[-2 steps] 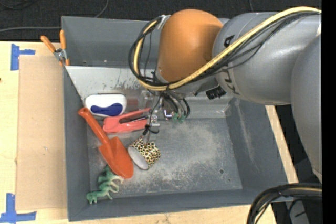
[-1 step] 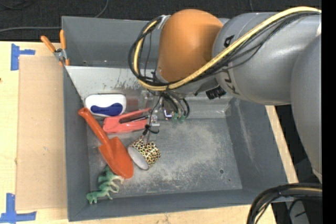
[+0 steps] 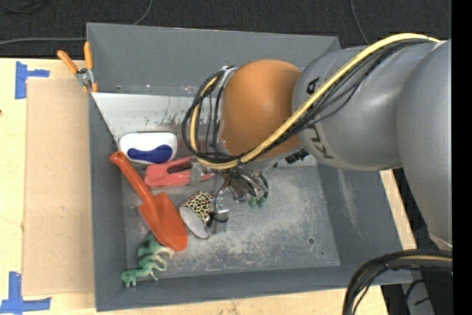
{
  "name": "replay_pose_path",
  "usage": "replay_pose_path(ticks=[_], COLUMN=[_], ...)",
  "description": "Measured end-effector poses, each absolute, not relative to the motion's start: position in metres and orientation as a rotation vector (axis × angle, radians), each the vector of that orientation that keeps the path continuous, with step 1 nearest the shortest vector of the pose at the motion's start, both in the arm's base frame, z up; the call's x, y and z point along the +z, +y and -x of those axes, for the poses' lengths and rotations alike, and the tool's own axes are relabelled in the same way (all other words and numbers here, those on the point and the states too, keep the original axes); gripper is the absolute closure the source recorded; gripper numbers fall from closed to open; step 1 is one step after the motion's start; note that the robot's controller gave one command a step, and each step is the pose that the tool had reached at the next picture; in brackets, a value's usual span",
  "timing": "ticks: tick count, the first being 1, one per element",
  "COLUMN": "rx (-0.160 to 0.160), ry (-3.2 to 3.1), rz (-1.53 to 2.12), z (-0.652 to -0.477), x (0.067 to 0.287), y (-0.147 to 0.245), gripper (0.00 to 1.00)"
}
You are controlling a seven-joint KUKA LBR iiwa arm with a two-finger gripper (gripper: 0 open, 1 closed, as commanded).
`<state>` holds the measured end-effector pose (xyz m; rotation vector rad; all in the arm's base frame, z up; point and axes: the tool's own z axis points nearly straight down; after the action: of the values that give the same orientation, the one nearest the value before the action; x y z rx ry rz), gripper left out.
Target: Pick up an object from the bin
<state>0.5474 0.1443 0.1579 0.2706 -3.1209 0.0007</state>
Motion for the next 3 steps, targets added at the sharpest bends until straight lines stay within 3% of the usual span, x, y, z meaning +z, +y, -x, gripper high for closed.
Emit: replay_pose_path(ticks=[1, 2, 3], rx=[-0.002, -0.002, 0.0], ry=[-3.13, -3.104, -3.122], rz=[-0.206, -0.453, -0.302], z=[-0.555, -0.55, -0.488], x=[0.153, 0.16, 0.103], y=[0.146, 0.162, 0.161], gripper=[0.0, 0.0, 0.0])
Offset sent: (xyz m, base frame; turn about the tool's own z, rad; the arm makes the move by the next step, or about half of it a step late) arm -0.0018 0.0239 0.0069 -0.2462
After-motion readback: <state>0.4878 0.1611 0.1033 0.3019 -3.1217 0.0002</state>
